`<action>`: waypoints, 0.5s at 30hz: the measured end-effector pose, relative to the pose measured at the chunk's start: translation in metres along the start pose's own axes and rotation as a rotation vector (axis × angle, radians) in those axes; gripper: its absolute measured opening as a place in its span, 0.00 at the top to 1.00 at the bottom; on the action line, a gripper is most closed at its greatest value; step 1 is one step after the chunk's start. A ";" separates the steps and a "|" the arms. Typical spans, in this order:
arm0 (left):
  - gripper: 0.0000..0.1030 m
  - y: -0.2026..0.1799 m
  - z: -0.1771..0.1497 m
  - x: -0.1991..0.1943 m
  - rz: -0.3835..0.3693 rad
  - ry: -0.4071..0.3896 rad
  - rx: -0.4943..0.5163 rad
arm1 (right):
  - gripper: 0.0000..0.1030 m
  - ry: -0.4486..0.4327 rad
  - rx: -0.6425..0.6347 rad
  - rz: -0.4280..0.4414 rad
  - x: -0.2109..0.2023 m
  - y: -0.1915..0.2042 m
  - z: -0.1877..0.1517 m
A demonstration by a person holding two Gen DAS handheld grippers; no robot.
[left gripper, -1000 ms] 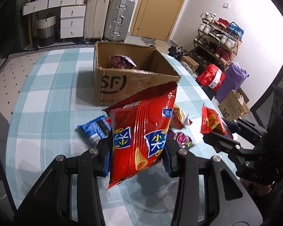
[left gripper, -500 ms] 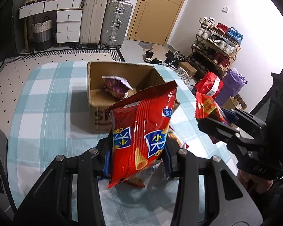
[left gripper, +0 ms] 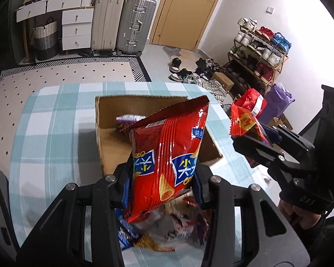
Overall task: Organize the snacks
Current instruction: 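Carry the chip bag and Oreo pack toward the cardboard box with both tools, then lower both tools into the box and open them to drop the bags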
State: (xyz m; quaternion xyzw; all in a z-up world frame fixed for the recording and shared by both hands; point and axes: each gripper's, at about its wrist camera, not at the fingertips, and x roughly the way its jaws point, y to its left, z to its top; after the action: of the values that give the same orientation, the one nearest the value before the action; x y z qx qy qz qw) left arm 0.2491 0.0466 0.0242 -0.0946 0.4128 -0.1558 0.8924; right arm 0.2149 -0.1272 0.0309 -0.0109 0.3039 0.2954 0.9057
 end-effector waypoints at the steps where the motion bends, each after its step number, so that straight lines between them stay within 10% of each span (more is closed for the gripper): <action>1: 0.62 0.001 0.005 0.003 0.004 0.002 0.004 | 0.56 0.000 0.002 -0.003 0.003 -0.004 0.004; 15: 0.62 0.018 0.040 0.076 0.021 0.073 0.006 | 0.56 0.056 0.029 -0.013 0.072 -0.035 0.019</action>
State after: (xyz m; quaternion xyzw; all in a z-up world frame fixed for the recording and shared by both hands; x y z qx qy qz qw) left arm 0.3296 0.0379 -0.0089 -0.0819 0.4454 -0.1509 0.8787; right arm 0.2902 -0.1137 0.0003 -0.0081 0.3332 0.2848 0.8988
